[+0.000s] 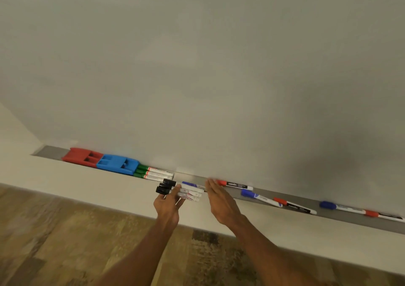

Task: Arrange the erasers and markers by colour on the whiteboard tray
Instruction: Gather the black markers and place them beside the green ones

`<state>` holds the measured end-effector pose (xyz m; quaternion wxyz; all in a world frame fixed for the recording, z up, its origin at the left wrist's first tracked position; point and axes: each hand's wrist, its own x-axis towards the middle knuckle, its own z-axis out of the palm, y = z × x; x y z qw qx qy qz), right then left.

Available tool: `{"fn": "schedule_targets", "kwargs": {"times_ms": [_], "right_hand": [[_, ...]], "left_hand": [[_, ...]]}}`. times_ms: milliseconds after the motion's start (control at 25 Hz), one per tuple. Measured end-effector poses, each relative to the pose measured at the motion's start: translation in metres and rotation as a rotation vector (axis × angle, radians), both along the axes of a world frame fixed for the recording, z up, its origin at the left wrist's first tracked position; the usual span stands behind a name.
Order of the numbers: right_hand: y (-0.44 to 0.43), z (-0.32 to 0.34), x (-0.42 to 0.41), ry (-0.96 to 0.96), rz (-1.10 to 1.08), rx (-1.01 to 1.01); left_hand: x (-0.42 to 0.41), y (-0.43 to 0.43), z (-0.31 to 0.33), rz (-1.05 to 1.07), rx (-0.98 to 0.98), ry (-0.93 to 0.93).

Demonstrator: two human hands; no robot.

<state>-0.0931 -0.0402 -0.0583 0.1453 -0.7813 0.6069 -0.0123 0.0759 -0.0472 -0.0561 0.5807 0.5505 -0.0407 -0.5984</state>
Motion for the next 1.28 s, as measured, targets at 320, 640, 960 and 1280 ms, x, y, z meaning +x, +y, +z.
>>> {"fn": "schedule_targets", "kwargs": {"times_ms": [320, 640, 960, 1280], "right_hand": [[0.017, -0.022, -0.002, 0.158, -0.018, -0.018], [0.043, -0.035, -0.079, 0.220, -0.166, -0.025], [0.054, -0.033, -0.116, 0.210, -0.221, -0.192], [0.018, 0.020, -0.033, -0.842, -0.652, -0.068]], "left_hand": [[0.024, -0.004, -0.001, -0.025, 0.017, 0.024], [0.001, -0.001, -0.001, -0.062, 0.032, 0.084], [-0.030, 0.001, 0.005, -0.092, 0.030, 0.118], [-0.038, 0.000, 0.013, -0.069, 0.026, 0.172]]}}
